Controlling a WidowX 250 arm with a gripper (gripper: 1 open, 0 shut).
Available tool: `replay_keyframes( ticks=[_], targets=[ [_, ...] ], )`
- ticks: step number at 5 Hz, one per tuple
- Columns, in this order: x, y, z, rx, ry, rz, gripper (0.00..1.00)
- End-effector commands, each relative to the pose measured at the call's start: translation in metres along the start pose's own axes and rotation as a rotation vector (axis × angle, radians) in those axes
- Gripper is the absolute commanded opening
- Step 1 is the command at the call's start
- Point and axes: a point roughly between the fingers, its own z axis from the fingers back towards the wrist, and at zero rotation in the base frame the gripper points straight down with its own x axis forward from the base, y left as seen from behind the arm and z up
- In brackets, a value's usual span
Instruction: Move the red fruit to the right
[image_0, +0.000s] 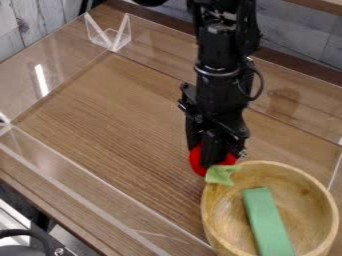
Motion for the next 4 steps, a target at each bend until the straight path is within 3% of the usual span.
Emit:
replay_keyframes(
  ticks=[1,2,3,4],
  targets=[
    [0.0105,-0.0082,0.0187,0.007,-0.062,-0.027,0.0],
    [0.0101,-0.0096,0.0211,0.003,-0.057,-0.024,0.0],
    [0.0096,-0.0065,0.0224,-0.002,-0.057,-0.008,1.0],
    [0.0106,-0.0039,0.0222,-0.006,-0.055,0.006,1.0]
  ],
)
